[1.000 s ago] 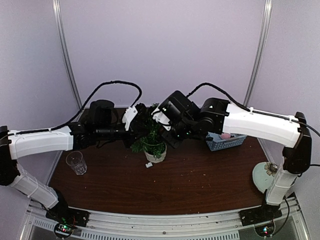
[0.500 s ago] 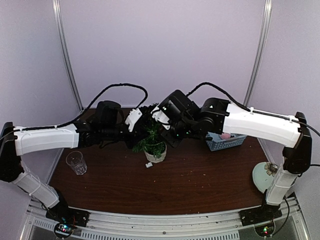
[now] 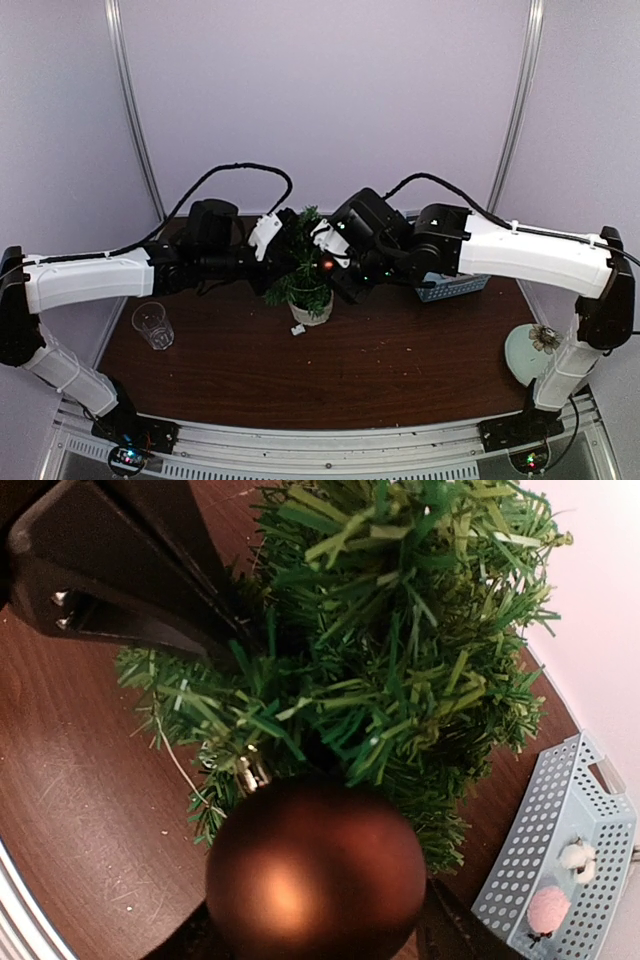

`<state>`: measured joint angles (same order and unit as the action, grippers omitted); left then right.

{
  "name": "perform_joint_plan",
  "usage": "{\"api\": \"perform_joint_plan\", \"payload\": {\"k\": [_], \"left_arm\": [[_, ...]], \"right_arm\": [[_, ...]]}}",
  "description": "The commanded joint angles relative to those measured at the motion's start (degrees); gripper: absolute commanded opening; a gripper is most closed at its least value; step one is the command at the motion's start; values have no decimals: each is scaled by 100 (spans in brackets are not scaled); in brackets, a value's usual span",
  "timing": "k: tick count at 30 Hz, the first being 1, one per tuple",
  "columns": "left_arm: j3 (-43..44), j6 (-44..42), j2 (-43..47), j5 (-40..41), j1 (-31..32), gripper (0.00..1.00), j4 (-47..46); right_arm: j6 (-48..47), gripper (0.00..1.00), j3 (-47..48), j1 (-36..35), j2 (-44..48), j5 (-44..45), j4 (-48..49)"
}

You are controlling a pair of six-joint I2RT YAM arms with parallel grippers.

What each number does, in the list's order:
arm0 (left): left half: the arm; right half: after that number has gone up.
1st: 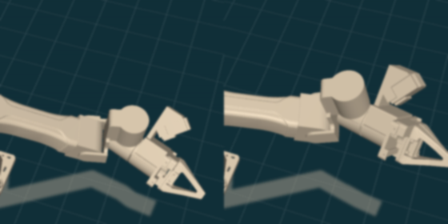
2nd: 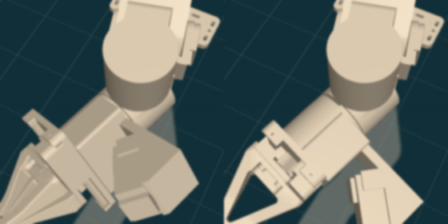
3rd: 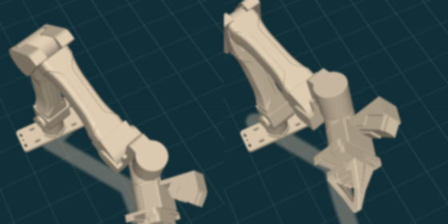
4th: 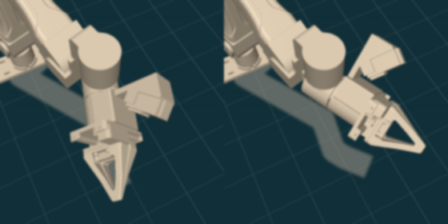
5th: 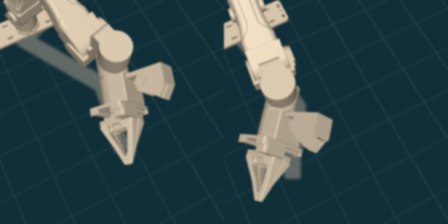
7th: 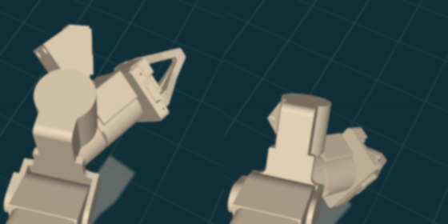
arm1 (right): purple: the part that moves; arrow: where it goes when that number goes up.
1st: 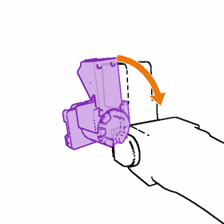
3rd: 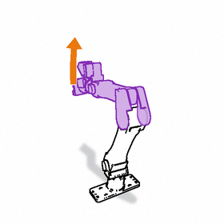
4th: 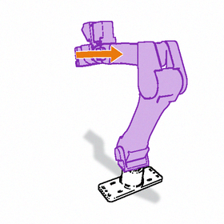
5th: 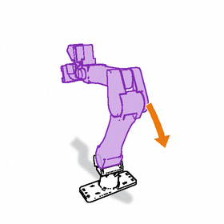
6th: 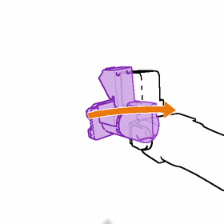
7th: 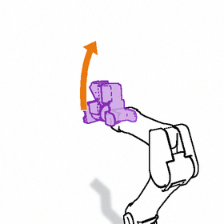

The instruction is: Decorate the small christmas tree

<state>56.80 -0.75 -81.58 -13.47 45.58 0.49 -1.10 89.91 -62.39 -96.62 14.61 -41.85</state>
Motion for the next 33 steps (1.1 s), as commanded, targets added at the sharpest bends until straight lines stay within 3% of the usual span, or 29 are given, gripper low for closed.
{"api": "perform_joint_plan", "payload": {"k": [1, 5, 9, 14, 16, 25, 33], "left_arm": [[7, 13, 81, 4, -14, 0, -267], [31, 18, 82, -27, -14, 0, -224], [53, -2, 121, 18, -14, 8, -103], [51, -4, 171, 64, -14, 19, -84], [43, -4, 188, 73, -14, 21, -84], [-15, 23, 334, 78, -15, 30, 113], [-186, 57, 760, 220, -14, 52, 220]], "right_arm": [[43, 63, -105, -51, 274, -31, 9], [14, 65, -131, -97, 351, -15, 73], [14, 66, -200, -109, 470, 10, 125], [-84, 85, -434, -125, 707, -268, 189], [-108, 87, -554, -133, 812, -393, 261], [-179, 88, -780, -133, 1024, -570, 408], [-96, 88, -1006, 87, 1280, -621, 655]]}}
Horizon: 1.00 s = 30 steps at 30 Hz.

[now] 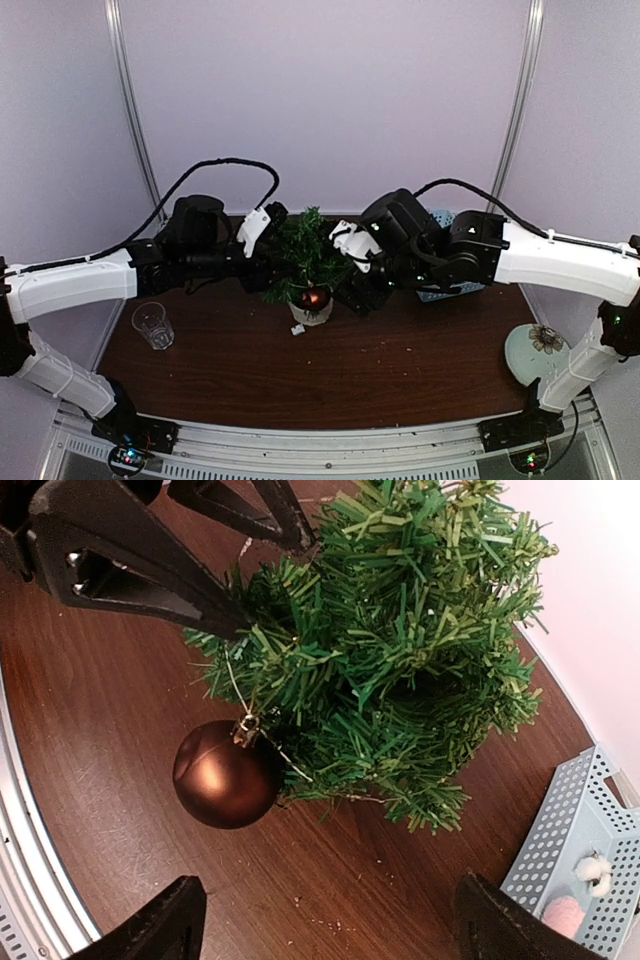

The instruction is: Decorate the small christmas tree

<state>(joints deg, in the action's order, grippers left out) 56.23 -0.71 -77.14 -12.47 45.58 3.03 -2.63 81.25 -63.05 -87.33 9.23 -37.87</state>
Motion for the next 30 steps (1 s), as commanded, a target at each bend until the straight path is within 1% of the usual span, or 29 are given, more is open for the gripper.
{"api": "perform_joint_plan", "payload": {"k": [1, 3, 6, 10, 14, 20, 22, 27, 30], "left_arm": [[-162, 53, 381, 126, -14, 55, -20], [-217, 53, 552, 181, -14, 59, 3], [-305, 314, 761, 332, -14, 68, 2], [-389, 467, 963, 530, -60, 76, -32], [-419, 734, 994, 636, -230, 77, -76], [-406, 796, 886, 642, -320, 77, -127], [-394, 780, 840, 684, -331, 77, -120], [-343, 771, 672, 830, -391, 77, 15], [-265, 758, 576, 896, -417, 76, 150]], "right_arm": [[89, 88, -198, 291, 420, -171, 309], [145, 87, -344, 542, 598, -429, 457], [213, 87, -537, 1100, 832, -860, 616], [468, 83, -644, 2142, 956, -1349, 679], [671, 78, -556, 3115, 748, -1292, 586], [586, 70, -283, 4257, -190, -951, 283], [514, 67, -96, 4500, -692, -708, 163], [388, 61, 277, 4981, -1664, -720, -12], [343, 61, 322, 5133, -2043, -795, 18]]}}
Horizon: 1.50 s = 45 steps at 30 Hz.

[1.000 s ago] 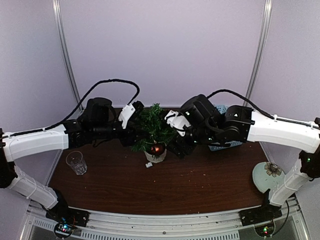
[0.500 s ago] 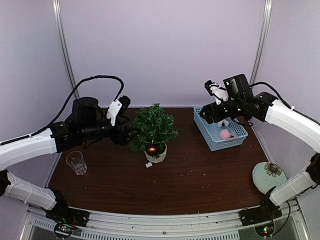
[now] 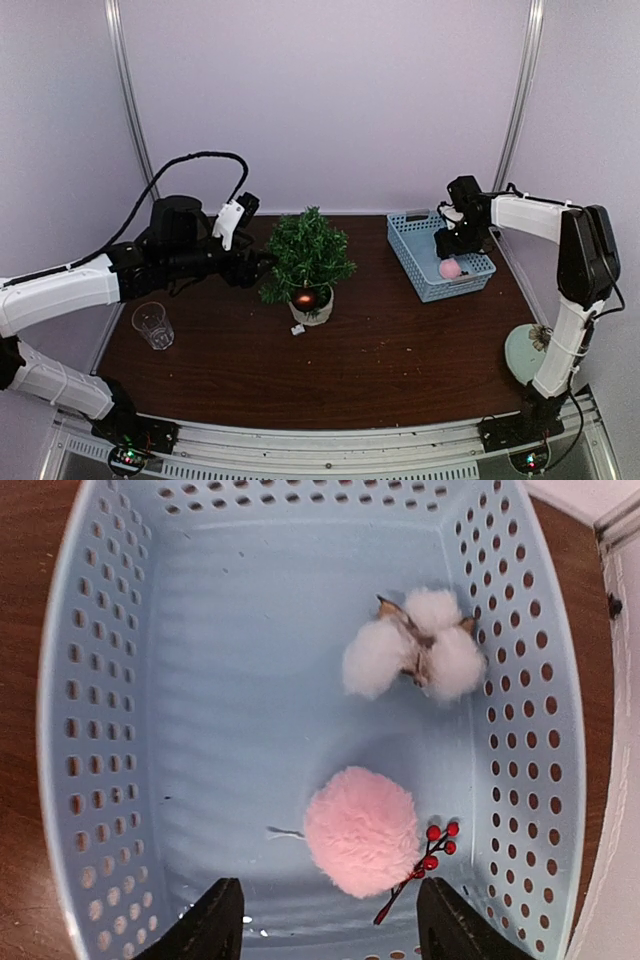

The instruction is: Decorate the small christmas tree

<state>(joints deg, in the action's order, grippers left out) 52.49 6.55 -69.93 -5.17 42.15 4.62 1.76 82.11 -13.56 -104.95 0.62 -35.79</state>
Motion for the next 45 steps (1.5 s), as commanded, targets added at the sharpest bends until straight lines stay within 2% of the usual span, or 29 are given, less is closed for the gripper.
{"api": "perform_joint_plan", "payload": {"k": [1, 6, 10, 15, 20, 24, 33, 45], "left_arm": [[112, 23, -155, 165, -83, 76, -7], [127, 22, -236, 133, -102, 76, -74], [119, 136, -285, 277, -187, 76, -55], [-195, 747, -51, -24, -657, 75, -346], [-458, 938, 2, -36, -856, 75, -425], [-679, 1103, 52, -53, -934, 74, -657], [-702, 1103, 129, -26, -954, 73, -651], [-651, 839, 296, -503, -946, 70, -817]], "right_arm": [[-97, 63, 295, 209, -414, 104, -242], [-338, 73, 507, 232, -946, 92, -356], [-380, 76, 622, 240, -1229, 132, -407], [-434, 65, 657, 248, -1375, 224, -408], [-466, 43, 695, 249, -1338, 161, -433], [-474, 33, 605, 249, -1082, 85, -394], [-508, 29, 430, 248, -294, -44, -339], [-289, 25, 140, 226, 1128, -2101, 237]]}}
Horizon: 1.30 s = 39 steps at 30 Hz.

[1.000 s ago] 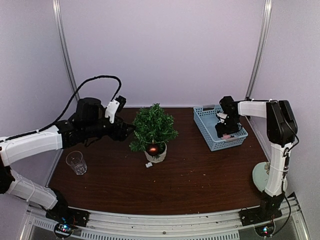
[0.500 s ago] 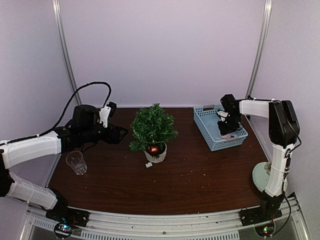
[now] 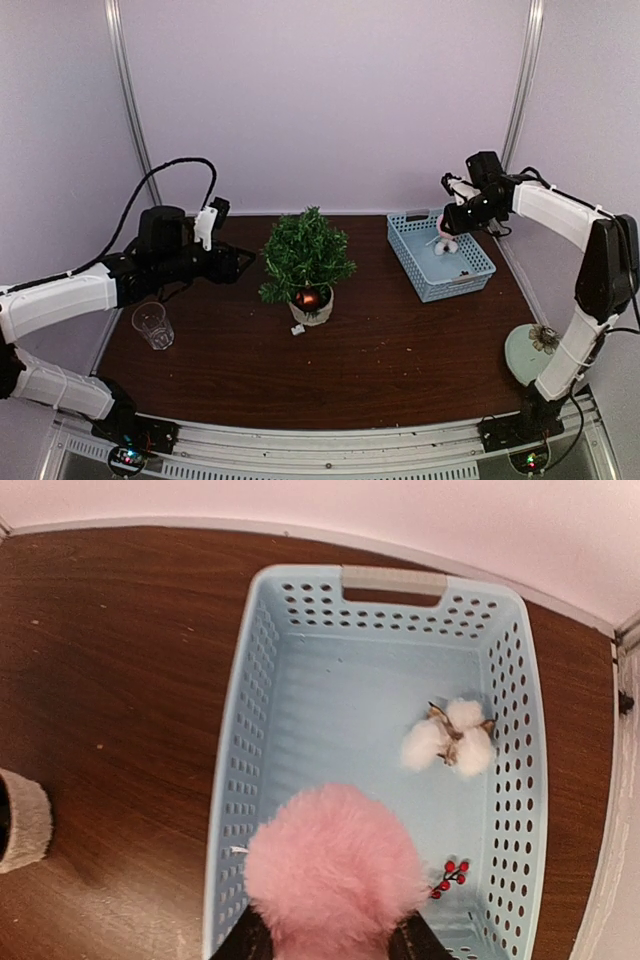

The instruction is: Decorate the small christmas tree

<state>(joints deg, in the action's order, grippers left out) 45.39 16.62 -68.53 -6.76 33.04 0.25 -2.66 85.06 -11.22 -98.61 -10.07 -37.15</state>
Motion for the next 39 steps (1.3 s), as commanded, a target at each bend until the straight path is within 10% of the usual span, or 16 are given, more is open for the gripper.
{"api": "perform_joint_plan", "payload": {"k": [1, 29, 39], "left_arm": [[60, -215, 168, -444, -34, 69, -407], [213, -1188, 112, -1717, 879, 52, -1717], [-925, -148, 799, 246, 866, 54, -1063]], "right_arm": [[217, 24, -215, -16, 624, -1256, 510], [1446, 19, -257, -2925, 1453, -2204, 2960], [1222, 18, -482, -2676, 1775, -1695, 2496]]}}
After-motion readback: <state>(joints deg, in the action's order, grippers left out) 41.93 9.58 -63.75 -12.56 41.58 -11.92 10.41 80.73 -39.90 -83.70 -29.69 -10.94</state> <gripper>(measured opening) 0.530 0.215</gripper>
